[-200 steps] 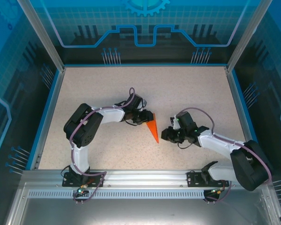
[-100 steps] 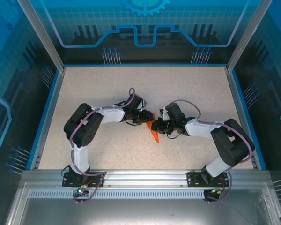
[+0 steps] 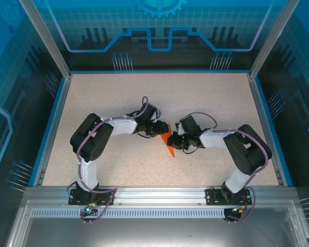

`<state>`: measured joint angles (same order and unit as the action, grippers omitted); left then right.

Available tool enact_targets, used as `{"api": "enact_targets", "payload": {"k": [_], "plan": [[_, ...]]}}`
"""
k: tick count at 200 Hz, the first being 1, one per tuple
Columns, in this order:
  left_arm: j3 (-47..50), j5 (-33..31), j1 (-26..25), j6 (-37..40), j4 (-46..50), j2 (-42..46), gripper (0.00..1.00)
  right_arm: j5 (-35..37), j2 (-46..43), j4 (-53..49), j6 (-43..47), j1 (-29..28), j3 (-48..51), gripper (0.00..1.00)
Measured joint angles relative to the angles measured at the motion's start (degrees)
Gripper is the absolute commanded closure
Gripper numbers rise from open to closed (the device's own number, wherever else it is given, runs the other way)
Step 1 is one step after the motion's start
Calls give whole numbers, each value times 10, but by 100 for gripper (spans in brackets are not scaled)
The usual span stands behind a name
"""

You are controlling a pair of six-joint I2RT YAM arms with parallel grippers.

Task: Fold a paper plane with a square sheet of paper (pick it up from the middle)
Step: Fold the wing for the fifth time at the center of the table.

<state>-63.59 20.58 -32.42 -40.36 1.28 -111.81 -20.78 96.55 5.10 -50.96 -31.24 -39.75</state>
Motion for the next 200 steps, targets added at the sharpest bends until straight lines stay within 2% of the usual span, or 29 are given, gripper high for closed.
{"api": "enact_targets", "payload": {"k": [200], "plan": [[-31, 5, 37, 33, 12, -26, 56, -18, 12, 36, 4, 2, 12, 93]]}}
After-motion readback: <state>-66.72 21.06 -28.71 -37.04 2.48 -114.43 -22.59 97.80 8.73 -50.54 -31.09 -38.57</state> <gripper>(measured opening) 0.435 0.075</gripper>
